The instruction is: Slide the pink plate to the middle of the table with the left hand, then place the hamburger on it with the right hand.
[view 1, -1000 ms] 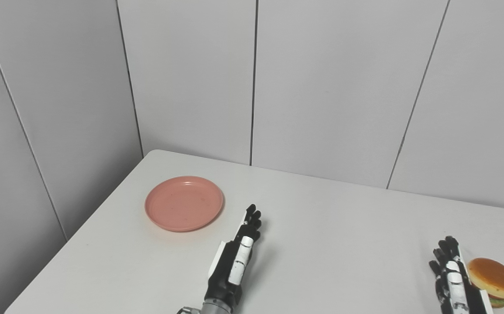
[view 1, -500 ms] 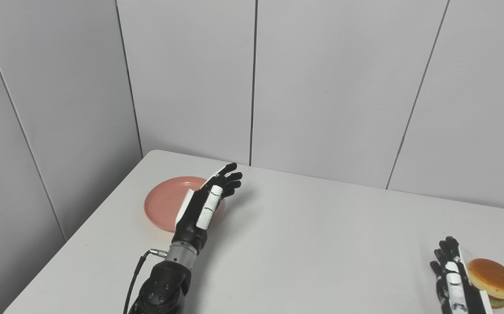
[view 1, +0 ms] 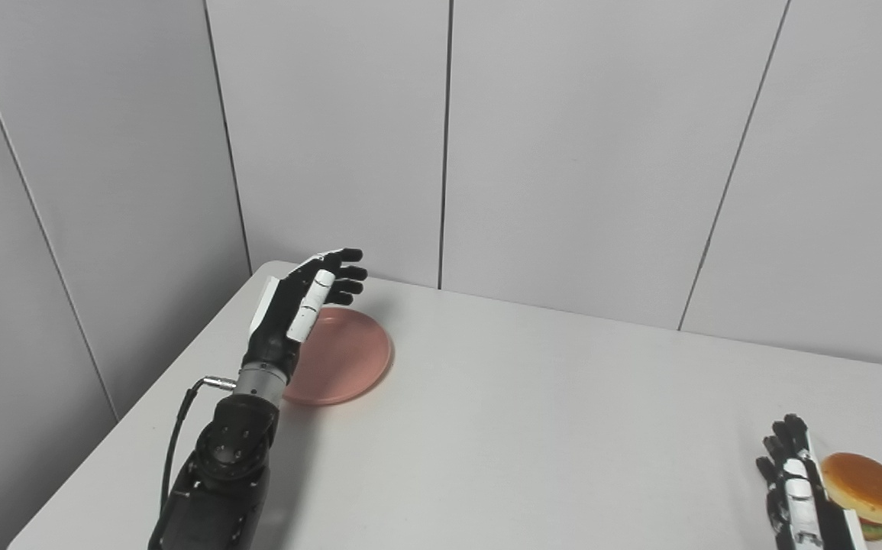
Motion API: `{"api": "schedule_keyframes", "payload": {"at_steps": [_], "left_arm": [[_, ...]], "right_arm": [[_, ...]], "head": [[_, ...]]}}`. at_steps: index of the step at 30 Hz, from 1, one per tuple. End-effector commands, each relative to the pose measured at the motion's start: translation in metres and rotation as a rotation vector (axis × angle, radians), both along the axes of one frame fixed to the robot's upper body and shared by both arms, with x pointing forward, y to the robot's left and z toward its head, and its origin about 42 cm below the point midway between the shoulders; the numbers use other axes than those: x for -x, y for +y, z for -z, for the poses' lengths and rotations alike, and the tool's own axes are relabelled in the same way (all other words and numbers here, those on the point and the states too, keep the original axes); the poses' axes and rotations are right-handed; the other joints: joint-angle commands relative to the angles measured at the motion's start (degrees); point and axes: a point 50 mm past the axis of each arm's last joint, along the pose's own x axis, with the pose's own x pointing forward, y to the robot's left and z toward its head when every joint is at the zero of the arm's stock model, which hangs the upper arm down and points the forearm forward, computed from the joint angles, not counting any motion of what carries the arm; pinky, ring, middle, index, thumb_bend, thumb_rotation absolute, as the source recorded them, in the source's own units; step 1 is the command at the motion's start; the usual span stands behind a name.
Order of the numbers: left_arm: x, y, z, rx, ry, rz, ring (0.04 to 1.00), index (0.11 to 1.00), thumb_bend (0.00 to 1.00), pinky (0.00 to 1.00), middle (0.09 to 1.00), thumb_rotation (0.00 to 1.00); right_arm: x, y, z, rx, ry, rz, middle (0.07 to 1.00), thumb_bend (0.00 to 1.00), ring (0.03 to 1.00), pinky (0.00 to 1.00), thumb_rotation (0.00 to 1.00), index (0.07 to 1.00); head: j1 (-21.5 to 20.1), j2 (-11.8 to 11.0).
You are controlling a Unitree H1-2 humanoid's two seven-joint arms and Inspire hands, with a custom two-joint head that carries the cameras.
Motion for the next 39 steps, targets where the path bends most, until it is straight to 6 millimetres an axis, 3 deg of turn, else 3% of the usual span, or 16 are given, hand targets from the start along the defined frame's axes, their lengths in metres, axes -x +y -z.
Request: {"api": "schedule_keyframes", "payload": {"at_steps": [1,8,22,26,30,34,38,39], "left_arm": [[-0.015,0.013,-0.033,-0.041,-0.125,-0.028,0.663,0.673,0.77,0.69,0.672,1.0],[-0.047,0.059,-0.029,0.02,-0.149,-0.064,0.664,0.666,0.78,0.67,0.666,1.0],[-0.067,0.102,-0.01,0.031,-0.056,-0.149,0.696,0.685,0.84,0.68,0.694,1.0],[-0.07,0.106,0.0,0.094,-0.004,-0.151,0.715,0.699,0.87,0.73,0.71,1.0],[-0.07,0.107,0.01,0.099,0.045,-0.127,0.79,0.728,0.89,0.89,0.749,1.0],[-0.07,0.107,0.02,0.094,0.069,-0.107,0.769,0.737,0.87,0.78,0.755,1.0],[-0.069,0.104,0.027,0.11,0.087,-0.108,0.771,0.727,0.85,0.79,0.75,1.0],[-0.069,0.103,0.029,0.11,0.096,-0.108,0.777,0.726,0.86,0.83,0.748,1.0]], "right_arm": [[0.019,0.004,0.026,-0.027,0.058,0.007,1.0,0.5,1.0,1.0,0.96,1.0],[0.019,0.003,0.026,-0.022,0.058,0.005,1.0,0.49,1.0,1.0,0.96,1.0],[0.023,0.003,0.024,-0.024,0.069,0.011,1.0,0.5,1.0,1.0,0.97,1.0],[0.025,0.004,0.023,-0.019,0.072,0.015,1.0,0.51,1.0,1.0,0.96,1.0],[0.024,0.004,0.023,-0.021,0.069,0.012,1.0,0.51,1.0,1.0,0.95,1.0],[0.025,0.003,0.023,-0.016,0.063,0.006,1.0,0.51,1.0,1.0,0.97,1.0],[0.026,0.003,0.022,-0.02,0.062,0.01,1.0,0.51,1.0,1.0,0.96,1.0],[0.026,0.003,0.022,-0.023,0.062,0.01,1.0,0.5,1.0,1.0,0.96,1.0]], "head": [[-0.1,0.0],[0.3,0.3],[0.4,0.4],[0.1,0.5],[0.1,0.6],[0.0,0.6],[0.1,0.8],[0.1,0.8]]}}
